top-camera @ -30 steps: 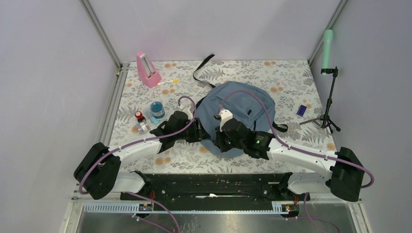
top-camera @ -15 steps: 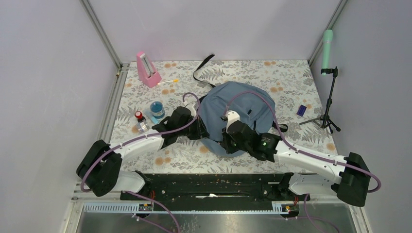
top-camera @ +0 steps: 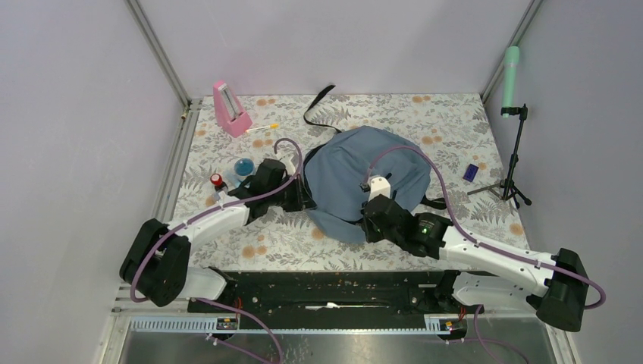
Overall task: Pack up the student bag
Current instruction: Zip the student bag at the center of the board.
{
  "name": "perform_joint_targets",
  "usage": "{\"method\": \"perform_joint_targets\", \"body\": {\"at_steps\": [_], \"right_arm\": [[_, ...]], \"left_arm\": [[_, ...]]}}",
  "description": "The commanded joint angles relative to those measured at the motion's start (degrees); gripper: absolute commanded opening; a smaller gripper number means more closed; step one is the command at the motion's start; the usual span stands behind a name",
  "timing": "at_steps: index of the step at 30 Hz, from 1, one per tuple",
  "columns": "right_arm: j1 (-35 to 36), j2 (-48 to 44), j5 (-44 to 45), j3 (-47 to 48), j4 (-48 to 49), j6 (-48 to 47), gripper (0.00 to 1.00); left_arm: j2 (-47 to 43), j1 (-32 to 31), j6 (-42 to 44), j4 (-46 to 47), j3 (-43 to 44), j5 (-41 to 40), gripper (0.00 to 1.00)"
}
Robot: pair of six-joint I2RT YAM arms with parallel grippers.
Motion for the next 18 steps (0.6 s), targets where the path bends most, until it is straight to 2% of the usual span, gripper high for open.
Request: {"method": "perform_joint_targets", "body": {"at_steps": [1, 6, 18], "right_arm": [[0.2, 0.3, 8.7, 2.2, -8.7, 1.2, 0.0], [-2.3, 1.9, 10.1, 5.1, -13.5, 0.7, 0.0], [-18.8, -0.6, 2.5, 2.7, -13.6, -2.7, 0.0]], "left_arm": [[-1.9, 3.4, 3.7, 0.4, 2.0, -1.8, 0.0], [-3.4, 5.7, 4.5, -0.5, 0.5, -1.8, 0.0], [-6.5, 7.8, 5.7, -1.7, -2.0, -2.1, 0.0]]}}
